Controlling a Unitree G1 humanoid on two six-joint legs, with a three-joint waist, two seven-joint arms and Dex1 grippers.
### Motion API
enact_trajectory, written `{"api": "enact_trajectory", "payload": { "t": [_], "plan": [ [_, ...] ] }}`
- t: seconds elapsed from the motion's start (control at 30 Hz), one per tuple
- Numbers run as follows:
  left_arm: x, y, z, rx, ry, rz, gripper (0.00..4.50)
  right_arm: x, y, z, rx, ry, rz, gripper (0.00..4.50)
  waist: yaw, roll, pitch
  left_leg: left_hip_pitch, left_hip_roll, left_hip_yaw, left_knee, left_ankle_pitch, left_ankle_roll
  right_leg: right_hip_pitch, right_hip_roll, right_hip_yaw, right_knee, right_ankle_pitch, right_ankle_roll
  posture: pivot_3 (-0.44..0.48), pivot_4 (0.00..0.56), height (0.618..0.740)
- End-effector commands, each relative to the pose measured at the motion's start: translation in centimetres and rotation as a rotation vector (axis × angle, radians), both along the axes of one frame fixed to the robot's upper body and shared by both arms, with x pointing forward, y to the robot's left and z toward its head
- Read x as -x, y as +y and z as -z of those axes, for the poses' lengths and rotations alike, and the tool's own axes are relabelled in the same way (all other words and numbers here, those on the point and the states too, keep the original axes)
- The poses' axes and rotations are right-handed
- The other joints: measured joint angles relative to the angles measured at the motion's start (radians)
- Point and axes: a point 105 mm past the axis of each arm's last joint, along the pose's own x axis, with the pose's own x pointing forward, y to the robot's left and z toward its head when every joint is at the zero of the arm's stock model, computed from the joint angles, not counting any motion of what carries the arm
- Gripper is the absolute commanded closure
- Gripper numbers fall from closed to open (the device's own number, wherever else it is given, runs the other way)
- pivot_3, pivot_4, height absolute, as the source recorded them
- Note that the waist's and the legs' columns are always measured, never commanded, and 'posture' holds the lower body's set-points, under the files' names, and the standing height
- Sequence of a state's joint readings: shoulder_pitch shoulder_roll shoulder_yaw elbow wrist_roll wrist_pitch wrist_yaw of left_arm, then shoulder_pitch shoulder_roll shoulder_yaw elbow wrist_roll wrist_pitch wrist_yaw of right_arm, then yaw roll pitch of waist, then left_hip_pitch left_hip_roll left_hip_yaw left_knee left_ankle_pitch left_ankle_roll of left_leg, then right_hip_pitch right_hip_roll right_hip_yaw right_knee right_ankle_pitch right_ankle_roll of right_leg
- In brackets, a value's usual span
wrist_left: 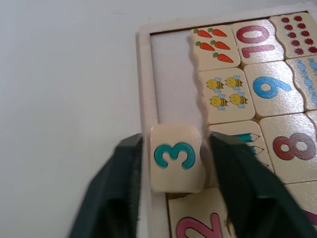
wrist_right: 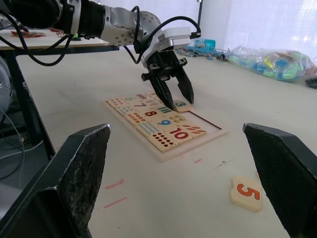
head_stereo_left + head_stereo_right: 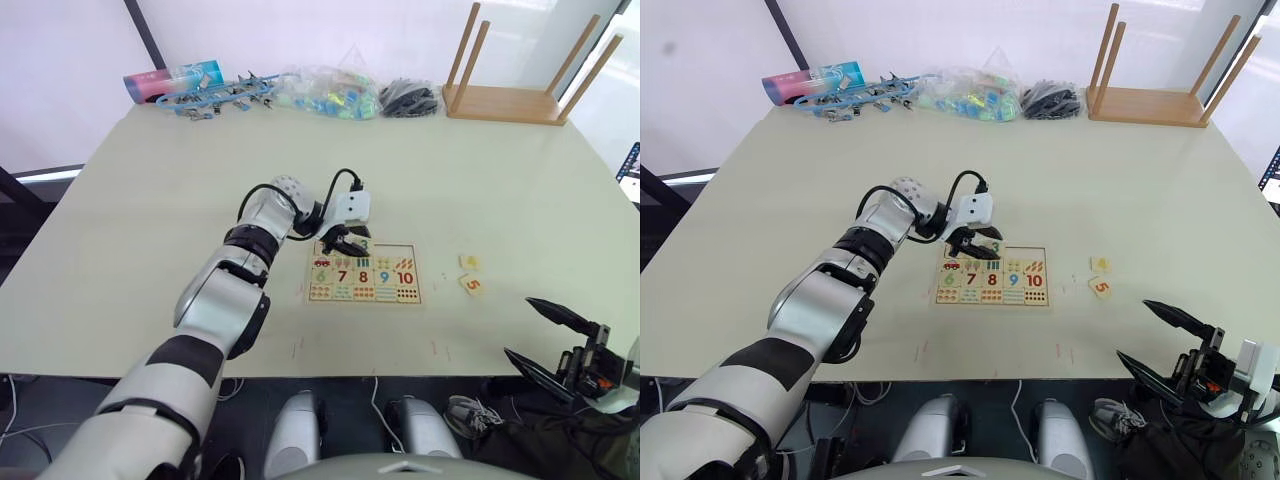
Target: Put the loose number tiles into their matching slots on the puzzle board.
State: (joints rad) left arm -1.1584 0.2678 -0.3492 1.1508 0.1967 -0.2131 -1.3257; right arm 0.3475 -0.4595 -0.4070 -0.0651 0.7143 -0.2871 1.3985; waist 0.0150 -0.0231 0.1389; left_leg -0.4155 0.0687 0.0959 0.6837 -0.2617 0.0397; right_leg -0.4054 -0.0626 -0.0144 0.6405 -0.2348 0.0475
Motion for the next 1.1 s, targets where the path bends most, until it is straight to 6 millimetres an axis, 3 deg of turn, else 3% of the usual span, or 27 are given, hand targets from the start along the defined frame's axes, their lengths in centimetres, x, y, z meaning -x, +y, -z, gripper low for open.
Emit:
{"api": "enact_trajectory", "payload": {
  "t": [0.03, 0.07, 0.4, 0.6, 0.73, 0.77, 0.8, 0.87, 0.9, 0.97, 1.1],
  "plan": [
    [-0.3, -0.4, -1.2, 0.019, -0.035, 0.012, 0.28, 0.2, -0.2, -0.6, 0.007, -0.034, 0.006, 0.00, 0.000, 0.000, 0.000, 0.000, 0.000, 0.000, 0.000, 0.000, 0.000, 0.000, 0.000, 0.000, 0.000, 0.000, 0.000, 0.000, 0.150, 0.738],
    [-0.3, -0.4, -1.2, 0.020, -0.036, 0.010, 0.08, 0.2, -0.2, -0.6, 0.007, -0.034, 0.006, 0.00, 0.000, 0.000, 0.000, 0.000, 0.000, 0.000, 0.000, 0.000, 0.000, 0.000, 0.000, 0.000, 0.000, 0.000, 0.000, 0.000, 0.150, 0.738],
    [-0.8, -1.2, -3.4, 0.138, -0.035, -0.015, 0.08, 0.2, -0.3, -0.5, 0.006, -0.033, 0.010, 0.00, 0.000, 0.000, 0.000, 0.000, 0.000, 0.000, 0.000, 0.000, 0.000, 0.000, 0.000, 0.000, 0.000, 0.000, 0.000, 0.000, 0.150, 0.738],
    [-2.1, -1.3, -4.7, 0.253, -0.083, -0.118, 0.08, 0.2, -0.2, -0.5, 0.005, -0.033, 0.011, 0.00, -0.001, 0.000, 0.000, 0.000, 0.000, 0.000, 0.000, 0.000, 0.000, 0.000, 0.000, 0.000, 0.000, 0.000, 0.000, 0.000, 0.150, 0.738],
    [-2.2, -1.3, -4.4, 0.269, -0.097, -0.134, 1.64, 0.1, -0.1, -0.5, 0.003, -0.034, 0.010, 0.00, 0.000, 0.000, 0.000, 0.000, 0.000, 0.001, 0.000, 0.000, 0.000, 0.000, 0.000, 0.000, 0.000, 0.000, 0.000, 0.000, 0.150, 0.738],
    [-2.3, -1.2, -4.3, 0.264, -0.100, -0.141, 2.11, 0.2, -0.1, -0.5, 0.003, -0.034, 0.010, 0.00, 0.000, 0.000, 0.000, 0.000, 0.000, 0.001, 0.000, 0.000, 0.000, 0.000, 0.000, 0.000, 0.000, 0.000, 0.000, 0.000, 0.150, 0.738],
    [-2.3, -1.2, -4.1, 0.259, -0.104, -0.144, 2.90, 0.2, -0.1, -0.5, 0.002, -0.034, 0.009, 0.00, 0.000, 0.000, 0.000, 0.000, 0.000, 0.001, 0.000, 0.000, 0.000, 0.000, 0.000, 0.000, 0.000, 0.000, 0.000, 0.000, 0.150, 0.738],
    [-2.4, -1.0, -3.7, 0.242, -0.111, -0.154, 3.11, 0.2, -0.1, -0.5, 0.002, -0.034, 0.010, 0.00, 0.000, 0.000, 0.000, 0.000, 0.000, 0.001, 0.000, 0.000, 0.000, 0.000, 0.000, 0.000, 0.000, 0.000, 0.001, 0.000, 0.150, 0.738],
    [-2.5, -0.9, -3.6, 0.234, -0.113, -0.159, 3.68, 0.2, -0.1, -0.5, 0.002, -0.034, 0.010, 0.00, 0.000, 0.000, 0.000, 0.000, 0.000, 0.001, 0.000, 0.000, 0.000, 0.000, 0.000, 0.000, 0.000, 0.000, 0.001, 0.000, 0.150, 0.738],
    [-2.5, -0.8, -3.3, 0.215, -0.120, -0.155, 4.25, 0.2, 0.0, -0.5, 0.002, -0.034, 0.011, 0.00, 0.000, 0.000, 0.000, 0.000, 0.000, 0.001, 0.000, 0.000, 0.000, 0.000, 0.000, 0.000, 0.000, 0.000, 0.001, 0.000, 0.150, 0.738],
    [-2.3, -0.4, -2.4, 0.167, -0.132, -0.137, 4.39, 0.3, 0.0, -0.4, 0.000, -0.032, 0.013, 0.00, 0.000, 0.000, 0.000, 0.000, -0.001, 0.001, 0.000, 0.000, 0.000, 0.000, 0.000, 0.000, 0.000, 0.000, 0.001, 0.000, 0.150, 0.738]
  ]
}}
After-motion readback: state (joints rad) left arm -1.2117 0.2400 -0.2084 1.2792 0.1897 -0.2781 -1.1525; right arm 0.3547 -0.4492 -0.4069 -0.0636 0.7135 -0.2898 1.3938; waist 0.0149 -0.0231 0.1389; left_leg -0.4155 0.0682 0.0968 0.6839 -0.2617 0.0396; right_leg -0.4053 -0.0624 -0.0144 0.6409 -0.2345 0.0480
